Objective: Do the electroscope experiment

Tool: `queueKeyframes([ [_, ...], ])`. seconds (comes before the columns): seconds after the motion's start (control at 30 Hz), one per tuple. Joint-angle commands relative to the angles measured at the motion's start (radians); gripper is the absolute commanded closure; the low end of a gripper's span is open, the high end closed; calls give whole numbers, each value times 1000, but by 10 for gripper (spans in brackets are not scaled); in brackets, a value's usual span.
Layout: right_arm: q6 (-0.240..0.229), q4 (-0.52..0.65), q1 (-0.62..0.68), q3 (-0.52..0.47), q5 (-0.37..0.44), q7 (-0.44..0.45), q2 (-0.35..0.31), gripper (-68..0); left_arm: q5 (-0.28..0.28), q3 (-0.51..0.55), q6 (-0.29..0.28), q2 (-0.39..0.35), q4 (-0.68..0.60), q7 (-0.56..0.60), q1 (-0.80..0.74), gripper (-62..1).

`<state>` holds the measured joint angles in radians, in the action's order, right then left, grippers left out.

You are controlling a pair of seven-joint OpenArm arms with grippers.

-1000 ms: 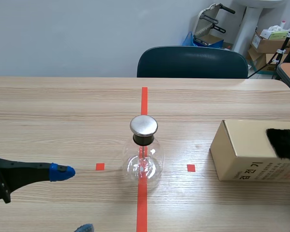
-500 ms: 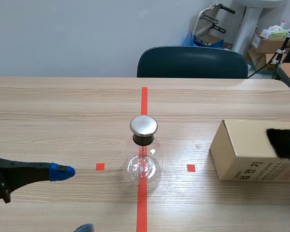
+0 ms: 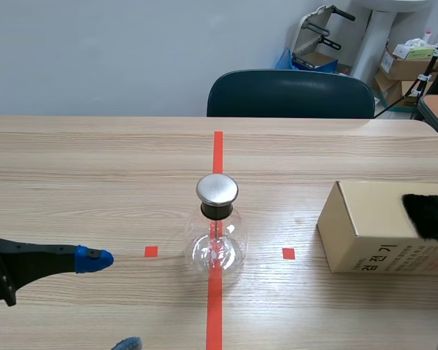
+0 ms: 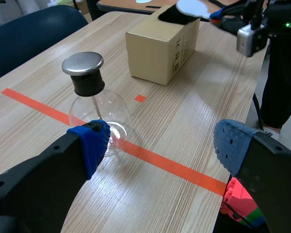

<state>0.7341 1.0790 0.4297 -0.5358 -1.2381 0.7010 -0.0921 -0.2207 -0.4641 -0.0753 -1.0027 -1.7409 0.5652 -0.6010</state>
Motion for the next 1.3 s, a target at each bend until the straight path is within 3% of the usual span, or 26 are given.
queueKeyframes([
  [0.0,49,15,0,-7,-2,15,-16,-17,-7,-1,-1,5,-19,14,-3,-467],
  [0.07,49,15,-3,-7,-13,98,-16,-17,-7,-1,-1,5,-19,14,-3,-467],
  [0.17,49,15,-6,-7,-15,308,-16,-17,-7,-1,-1,5,-19,14,-3,-467],
  [0.23,49,15,-6,-7,-14,375,-16,-17,-7,-1,-1,5,-19,14,-3,-467],
  [0.3,49,15,-6,-7,-10,339,-15,-17,-7,-1,-1,5,-19,14,-3,-467],
  [0.43,49,15,-8,-7,-5,48,-4,-17,-7,-1,-2,5,-19,13,-3,-467],
  [0.5,49,15,-9,-7,-9,8,-5,-17,-7,-1,-2,5,-19,13,-3,-467],
  [0.57,49,15,-11,-7,-16,91,-5,-17,-7,-1,-2,5,-19,13,-3,-467],
  [0.7,49,15,-11,-7,-16,366,-5,-17,-7,-1,-2,5,-19,13,-3,-467],
  [0.77,49,15,-11,-7,-15,397,-4,-17,-7,-1,-2,5,-19,13,-3,-467],
  [0.83,49,15,-11,-7,-10,315,-1,-17,-7,-1,-2,5,-19,13,-3,-467],
  [0.97,49,15,-11,-7,-12,24,3,-17,-7,-1,-2,5,-19,13,-3,-467],
  [1.07,49,15,-11,-7,-16,-12,2,-17,-7,-1,-2,5,-19,13,-3,-467],
  [1.27,49,15,-11,-7,-18,354,-4,-17,-7,-1,-1,5,-19,13,-3,-467],
])
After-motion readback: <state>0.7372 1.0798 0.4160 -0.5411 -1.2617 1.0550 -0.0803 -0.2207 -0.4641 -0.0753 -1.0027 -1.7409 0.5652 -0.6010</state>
